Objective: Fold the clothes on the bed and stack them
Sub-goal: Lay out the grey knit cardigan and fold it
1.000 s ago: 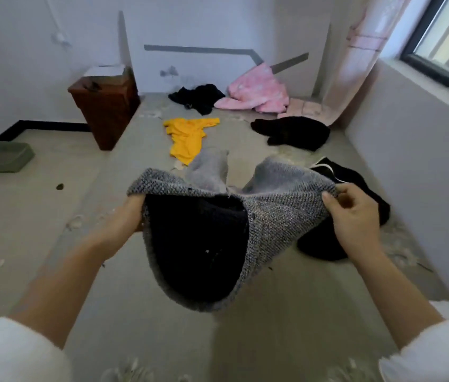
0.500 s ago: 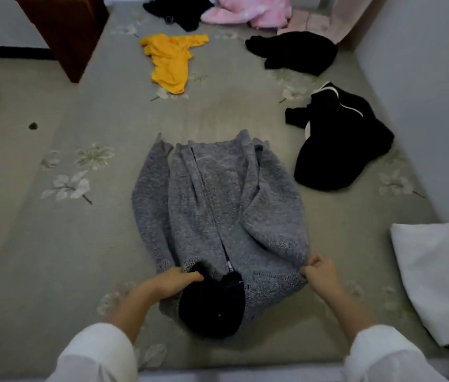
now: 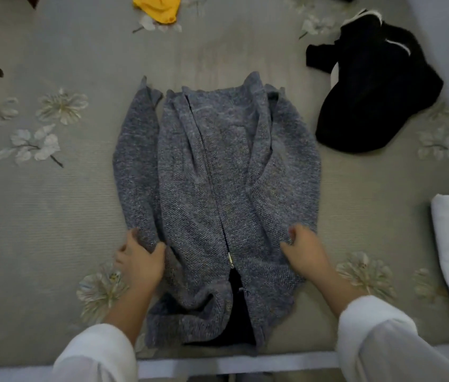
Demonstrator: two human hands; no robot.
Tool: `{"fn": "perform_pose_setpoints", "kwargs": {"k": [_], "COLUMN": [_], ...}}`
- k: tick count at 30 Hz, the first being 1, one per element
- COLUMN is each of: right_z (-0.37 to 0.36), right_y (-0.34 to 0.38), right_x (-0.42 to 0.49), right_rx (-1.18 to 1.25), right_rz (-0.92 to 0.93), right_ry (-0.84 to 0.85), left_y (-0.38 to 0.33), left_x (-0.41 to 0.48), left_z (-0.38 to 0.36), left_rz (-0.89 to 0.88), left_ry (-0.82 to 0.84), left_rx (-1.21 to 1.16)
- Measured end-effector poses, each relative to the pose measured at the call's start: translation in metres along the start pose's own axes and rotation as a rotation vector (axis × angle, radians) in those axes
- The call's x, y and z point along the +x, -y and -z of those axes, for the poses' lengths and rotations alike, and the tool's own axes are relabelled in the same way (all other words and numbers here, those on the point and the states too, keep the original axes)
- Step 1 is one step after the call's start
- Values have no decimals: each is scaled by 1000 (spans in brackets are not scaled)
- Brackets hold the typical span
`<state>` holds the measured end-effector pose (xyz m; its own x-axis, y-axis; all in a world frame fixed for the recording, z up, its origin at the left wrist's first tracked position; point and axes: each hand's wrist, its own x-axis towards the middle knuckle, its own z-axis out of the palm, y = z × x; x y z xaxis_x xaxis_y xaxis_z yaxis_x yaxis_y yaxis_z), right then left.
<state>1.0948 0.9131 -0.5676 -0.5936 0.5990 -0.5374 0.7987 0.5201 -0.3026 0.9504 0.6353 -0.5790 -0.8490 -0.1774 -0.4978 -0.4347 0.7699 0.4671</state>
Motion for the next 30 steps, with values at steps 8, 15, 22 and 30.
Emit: {"fn": "perform_pose_setpoints", "kwargs": {"k": [8,15,22,30], "right_z": [-25,3,34,58], "right_y": [2,-25,12,94], "right_x": [33,45,64,145], "right_rx": [-675,-803,-603,-353], "right_rz": [551,126,32,197], "right_ry": [-21,-84,124,-80], "left_y": [9,37,12,-99], "left_x": [14,26,33,111], "left_z": [-30,-2,9,-16], "left_rz": [-392,-202,-99,-436], "left_ry": [42,38,87,-8], "left_rx": [44,421,609,435]}}
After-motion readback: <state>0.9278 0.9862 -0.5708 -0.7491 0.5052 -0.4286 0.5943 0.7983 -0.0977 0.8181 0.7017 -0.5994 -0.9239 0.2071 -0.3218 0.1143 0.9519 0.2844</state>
